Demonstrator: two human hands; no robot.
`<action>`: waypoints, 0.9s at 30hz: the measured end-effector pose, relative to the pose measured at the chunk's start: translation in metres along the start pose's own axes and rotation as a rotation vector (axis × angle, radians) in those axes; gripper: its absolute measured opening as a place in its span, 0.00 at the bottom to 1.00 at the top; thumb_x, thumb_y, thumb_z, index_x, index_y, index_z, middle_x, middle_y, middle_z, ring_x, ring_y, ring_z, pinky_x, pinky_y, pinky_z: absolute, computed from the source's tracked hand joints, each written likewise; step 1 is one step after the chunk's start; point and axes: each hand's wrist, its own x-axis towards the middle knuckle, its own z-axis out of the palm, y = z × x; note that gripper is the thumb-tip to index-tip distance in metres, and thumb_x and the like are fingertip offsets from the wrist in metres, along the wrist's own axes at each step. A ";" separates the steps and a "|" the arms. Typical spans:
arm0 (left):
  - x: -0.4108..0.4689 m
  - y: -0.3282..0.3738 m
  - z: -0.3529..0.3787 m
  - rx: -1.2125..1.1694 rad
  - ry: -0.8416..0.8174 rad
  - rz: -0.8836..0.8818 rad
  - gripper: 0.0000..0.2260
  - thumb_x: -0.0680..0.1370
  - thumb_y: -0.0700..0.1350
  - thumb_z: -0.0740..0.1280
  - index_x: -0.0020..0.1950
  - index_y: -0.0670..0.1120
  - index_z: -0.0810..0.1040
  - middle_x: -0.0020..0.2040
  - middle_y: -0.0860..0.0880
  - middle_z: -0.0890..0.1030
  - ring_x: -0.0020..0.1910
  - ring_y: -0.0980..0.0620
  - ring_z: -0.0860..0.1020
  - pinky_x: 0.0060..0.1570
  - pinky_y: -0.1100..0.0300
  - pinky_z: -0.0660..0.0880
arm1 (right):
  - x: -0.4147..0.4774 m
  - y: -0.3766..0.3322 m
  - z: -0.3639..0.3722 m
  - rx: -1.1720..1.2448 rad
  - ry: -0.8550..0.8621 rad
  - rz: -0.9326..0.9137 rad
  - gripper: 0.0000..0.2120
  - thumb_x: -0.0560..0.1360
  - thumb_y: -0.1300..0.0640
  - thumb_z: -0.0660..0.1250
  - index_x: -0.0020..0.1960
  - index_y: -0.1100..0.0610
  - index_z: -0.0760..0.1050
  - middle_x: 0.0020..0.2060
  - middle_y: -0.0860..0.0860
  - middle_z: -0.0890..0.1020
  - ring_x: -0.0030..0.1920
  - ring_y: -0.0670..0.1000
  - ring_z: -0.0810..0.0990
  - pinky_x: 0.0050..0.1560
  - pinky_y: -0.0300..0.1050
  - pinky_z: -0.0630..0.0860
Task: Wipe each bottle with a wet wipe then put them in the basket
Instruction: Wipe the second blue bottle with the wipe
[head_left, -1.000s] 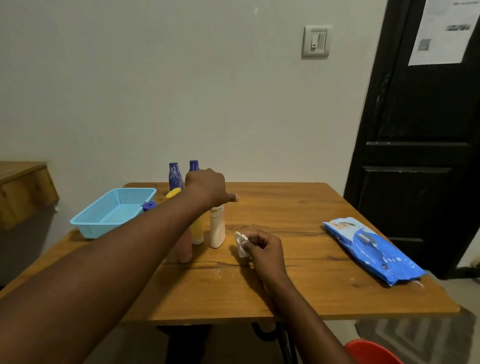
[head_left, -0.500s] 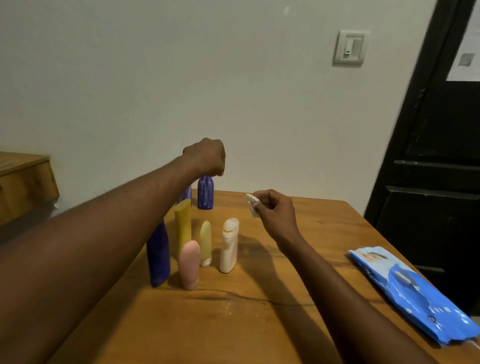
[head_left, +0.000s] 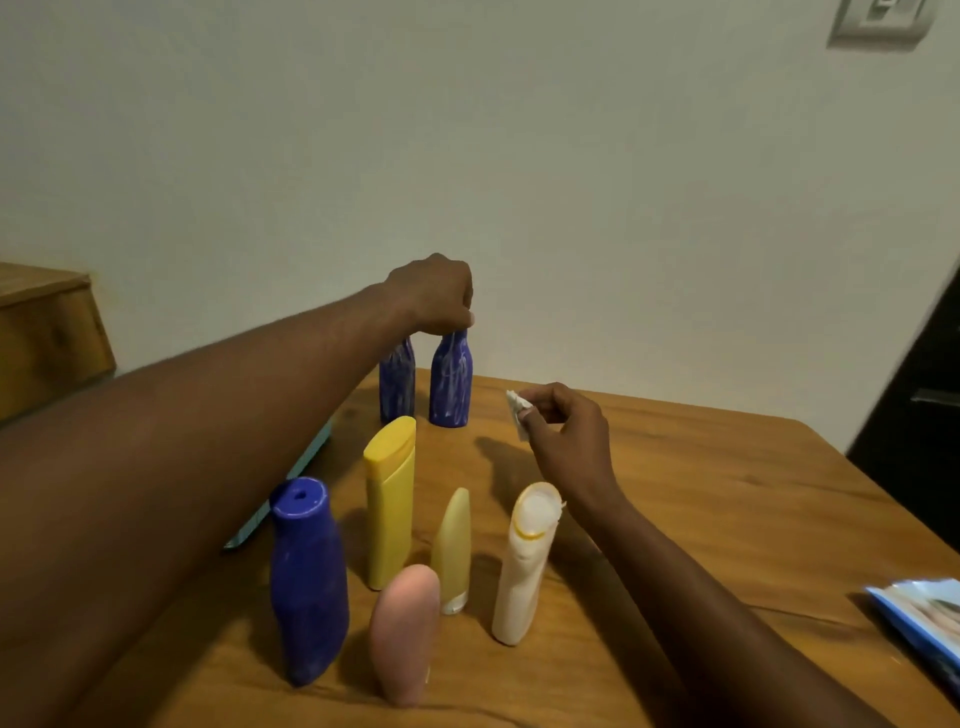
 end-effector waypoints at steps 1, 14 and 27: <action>0.003 -0.004 0.003 -0.012 -0.015 -0.003 0.10 0.78 0.48 0.70 0.54 0.44 0.85 0.49 0.47 0.85 0.46 0.49 0.82 0.50 0.50 0.81 | 0.001 0.002 0.003 0.003 0.004 -0.001 0.06 0.80 0.58 0.70 0.56 0.53 0.83 0.48 0.47 0.84 0.48 0.45 0.81 0.46 0.37 0.79; -0.007 0.008 -0.008 -0.145 0.018 0.014 0.12 0.74 0.48 0.75 0.51 0.41 0.85 0.46 0.47 0.85 0.42 0.51 0.82 0.43 0.58 0.79 | -0.008 -0.014 -0.026 0.062 0.075 0.017 0.06 0.79 0.59 0.70 0.54 0.52 0.82 0.47 0.47 0.84 0.49 0.47 0.82 0.50 0.46 0.84; -0.086 0.139 -0.101 -0.296 0.034 0.192 0.11 0.74 0.51 0.75 0.46 0.44 0.87 0.40 0.50 0.86 0.41 0.54 0.84 0.42 0.60 0.80 | -0.066 -0.077 -0.133 0.142 0.193 -0.003 0.07 0.80 0.60 0.69 0.56 0.54 0.83 0.48 0.46 0.84 0.51 0.46 0.82 0.53 0.46 0.83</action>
